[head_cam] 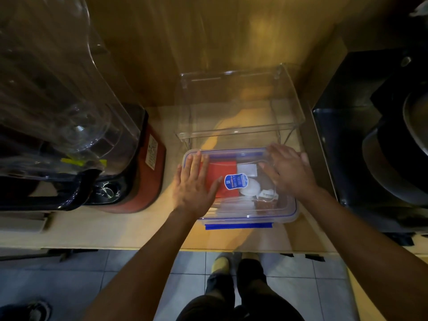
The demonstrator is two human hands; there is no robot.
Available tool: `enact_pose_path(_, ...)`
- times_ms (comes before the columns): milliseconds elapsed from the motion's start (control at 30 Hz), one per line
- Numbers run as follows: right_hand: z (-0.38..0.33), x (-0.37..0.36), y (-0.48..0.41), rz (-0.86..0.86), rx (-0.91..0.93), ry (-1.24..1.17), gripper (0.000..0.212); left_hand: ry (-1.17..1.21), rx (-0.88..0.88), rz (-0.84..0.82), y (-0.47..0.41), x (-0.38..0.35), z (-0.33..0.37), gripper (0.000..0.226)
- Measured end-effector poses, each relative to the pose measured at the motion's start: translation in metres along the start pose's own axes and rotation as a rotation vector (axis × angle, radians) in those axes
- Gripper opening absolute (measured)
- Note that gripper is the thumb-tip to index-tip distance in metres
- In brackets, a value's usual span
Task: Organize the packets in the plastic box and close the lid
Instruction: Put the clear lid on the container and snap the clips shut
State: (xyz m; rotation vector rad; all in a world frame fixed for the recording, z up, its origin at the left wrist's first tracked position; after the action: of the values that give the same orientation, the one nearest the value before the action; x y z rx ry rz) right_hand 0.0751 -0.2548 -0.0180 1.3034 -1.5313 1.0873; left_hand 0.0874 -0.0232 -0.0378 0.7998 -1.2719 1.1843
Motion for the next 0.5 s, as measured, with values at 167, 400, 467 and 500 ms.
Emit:
enact_pose_path(167, -0.01, 0.01, -0.02, -0.016, 0.079, 0.116, 0.041, -0.021, 0.0, -0.015, 0.001, -0.002, -0.001, 0.081)
enact_pose_path(400, -0.012, -0.006, -0.04, -0.265, 0.064, 0.113, 0.057, -0.04, 0.049, -0.095, -0.004, -0.003, 0.007, 0.09)
enact_pose_path(467, -0.01, -0.012, -0.039, -0.33, 0.048, 0.074, 0.063, -0.035, 0.053, -0.111, -0.003, -0.006, 0.007, 0.085)
enact_pose_path(500, -0.009, -0.014, -0.037, -0.326, 0.033, 0.046, 0.063, -0.037, 0.053, -0.118, -0.003, -0.007, 0.007, 0.083)
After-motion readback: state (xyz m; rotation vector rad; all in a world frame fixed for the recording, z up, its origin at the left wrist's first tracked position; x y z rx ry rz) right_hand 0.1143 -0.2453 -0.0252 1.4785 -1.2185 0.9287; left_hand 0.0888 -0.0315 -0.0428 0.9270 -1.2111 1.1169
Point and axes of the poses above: each hand's wrist, its own y-axis away from the middle knuckle, its own x-axis out of the back of the hand, z = x × y, the point moved 6 cm from there along -y, towards the middle knuckle, and after that the axes turned 10 degrees about z, right-handed, at the moved point
